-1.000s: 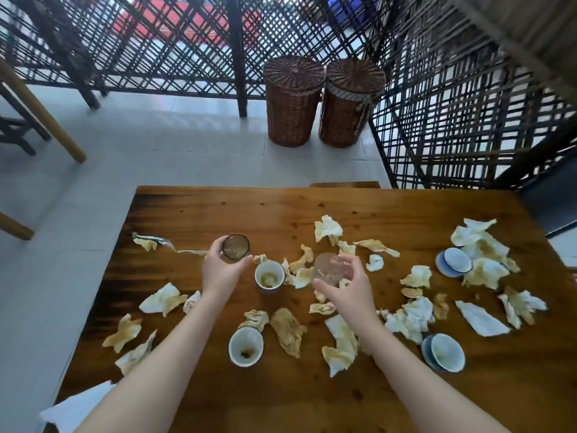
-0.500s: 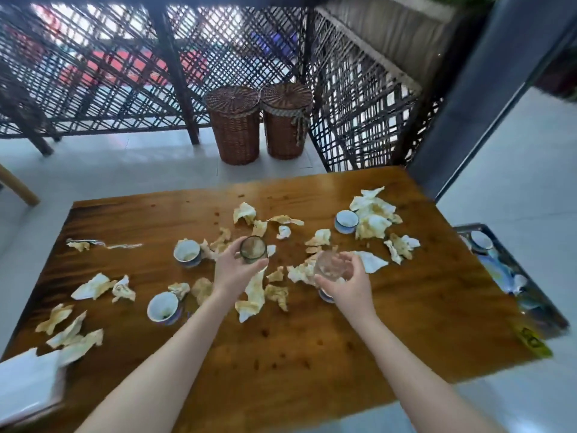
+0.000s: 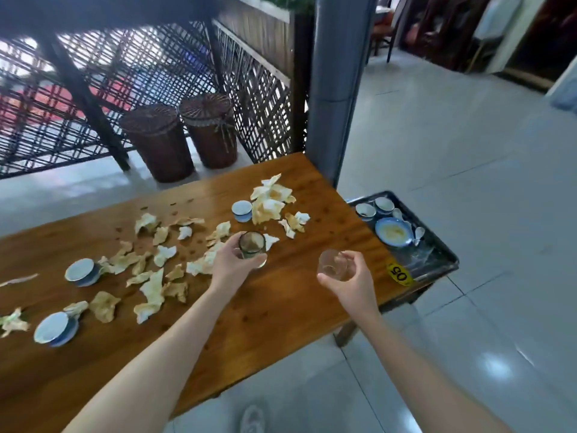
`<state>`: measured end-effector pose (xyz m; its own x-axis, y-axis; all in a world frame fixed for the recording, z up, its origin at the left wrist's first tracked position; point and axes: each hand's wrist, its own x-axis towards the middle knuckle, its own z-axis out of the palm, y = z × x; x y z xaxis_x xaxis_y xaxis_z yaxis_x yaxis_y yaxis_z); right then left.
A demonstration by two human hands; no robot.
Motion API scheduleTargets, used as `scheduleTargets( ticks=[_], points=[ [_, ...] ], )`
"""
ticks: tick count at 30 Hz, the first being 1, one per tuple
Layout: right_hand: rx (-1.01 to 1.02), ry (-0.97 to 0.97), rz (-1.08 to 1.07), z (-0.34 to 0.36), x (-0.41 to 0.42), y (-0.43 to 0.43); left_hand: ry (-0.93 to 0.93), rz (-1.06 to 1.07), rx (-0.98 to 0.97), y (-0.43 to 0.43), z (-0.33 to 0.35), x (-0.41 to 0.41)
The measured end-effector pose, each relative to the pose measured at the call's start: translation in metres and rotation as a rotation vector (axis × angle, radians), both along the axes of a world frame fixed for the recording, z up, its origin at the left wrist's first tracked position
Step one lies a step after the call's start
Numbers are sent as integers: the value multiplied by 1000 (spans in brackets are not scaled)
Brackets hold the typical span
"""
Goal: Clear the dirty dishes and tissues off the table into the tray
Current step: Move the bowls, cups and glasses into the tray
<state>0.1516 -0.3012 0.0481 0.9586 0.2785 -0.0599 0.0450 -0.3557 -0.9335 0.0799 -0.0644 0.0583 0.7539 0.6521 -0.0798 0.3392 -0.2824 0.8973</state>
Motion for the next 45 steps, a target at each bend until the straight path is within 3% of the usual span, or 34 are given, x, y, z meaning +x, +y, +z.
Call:
scheduleTargets(
  ticks=[7,17,23,31,45],
  points=[
    [-9,33,-137,-10,51,-65,-15,-167,-19,-59,-9,81],
    [-59,67,-177,-15,179,-129,-32,-235,-63,-113,-25,225],
    [-59,90,-308,-14,250,-176,-68,-309,-86,-145,-19,306],
    [-132,160,-351,-49,310,-219,11,-386,-136,-201,-48,370],
    [-264,298,-57,-136,451,-307,237,-54,-235,-327,-131,440]
  ],
)
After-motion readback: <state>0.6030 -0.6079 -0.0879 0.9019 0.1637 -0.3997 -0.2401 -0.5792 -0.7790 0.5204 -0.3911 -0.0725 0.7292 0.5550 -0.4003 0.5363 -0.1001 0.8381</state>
